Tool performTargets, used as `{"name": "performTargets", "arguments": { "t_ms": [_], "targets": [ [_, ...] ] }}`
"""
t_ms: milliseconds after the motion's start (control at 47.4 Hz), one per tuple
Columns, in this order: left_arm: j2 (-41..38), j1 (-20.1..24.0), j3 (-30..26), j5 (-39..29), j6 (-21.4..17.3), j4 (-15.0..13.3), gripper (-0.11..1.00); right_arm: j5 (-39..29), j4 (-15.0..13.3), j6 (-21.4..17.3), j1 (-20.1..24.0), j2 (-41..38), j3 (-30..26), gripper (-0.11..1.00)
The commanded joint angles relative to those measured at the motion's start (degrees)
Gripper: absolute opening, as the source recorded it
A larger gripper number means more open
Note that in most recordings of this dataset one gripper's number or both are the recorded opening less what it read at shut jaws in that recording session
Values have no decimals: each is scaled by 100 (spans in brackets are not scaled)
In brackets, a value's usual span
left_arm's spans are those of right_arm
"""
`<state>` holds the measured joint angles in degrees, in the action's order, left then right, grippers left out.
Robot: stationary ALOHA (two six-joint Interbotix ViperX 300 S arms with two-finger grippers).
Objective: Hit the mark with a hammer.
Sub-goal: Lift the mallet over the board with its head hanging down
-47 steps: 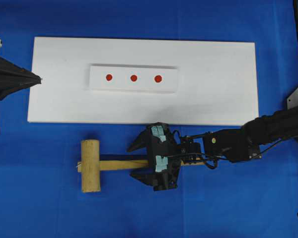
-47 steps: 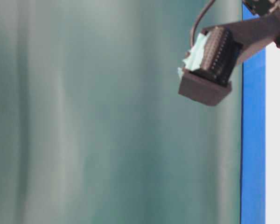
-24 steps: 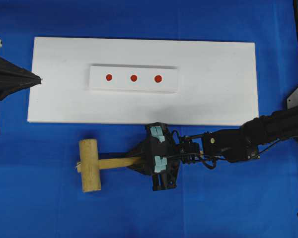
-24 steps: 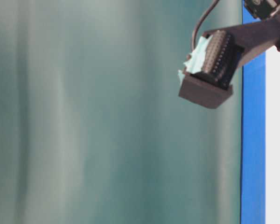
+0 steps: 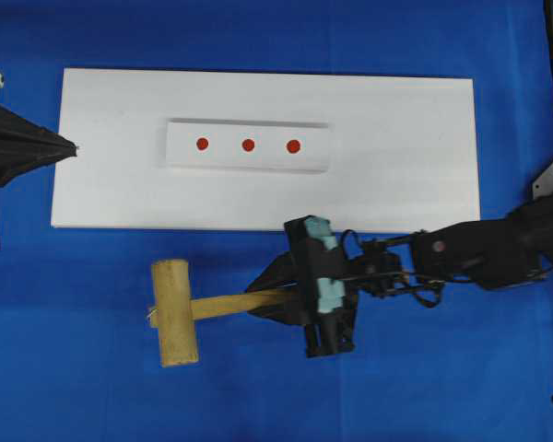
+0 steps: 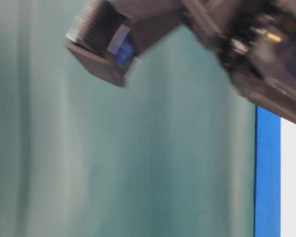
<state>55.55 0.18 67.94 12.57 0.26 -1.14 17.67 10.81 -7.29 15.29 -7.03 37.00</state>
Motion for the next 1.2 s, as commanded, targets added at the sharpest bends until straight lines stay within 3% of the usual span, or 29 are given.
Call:
{"name": "performTargets", "arguments": {
  "t_ms": [0,190,401,885,1180],
  "targets": [
    [-18,9,-53,18,9,0,0,-79,-9,9,-9,606,35,10],
    [-18,9,-44,-9,9,-9,0,-343,-18,26,-9,1310,290,10],
    [-9,9,-44,-18,9,-9,0,-229,-70,185,-97,1371,334,10],
    [-9,9,-35,-18,9,-9,0,-255,-79,1802,-1608,1459,246,10],
    [-9,9,-35,-18,18,-9,0,-229,-88,2364,-1863,1468,167,10]
  ]
}}
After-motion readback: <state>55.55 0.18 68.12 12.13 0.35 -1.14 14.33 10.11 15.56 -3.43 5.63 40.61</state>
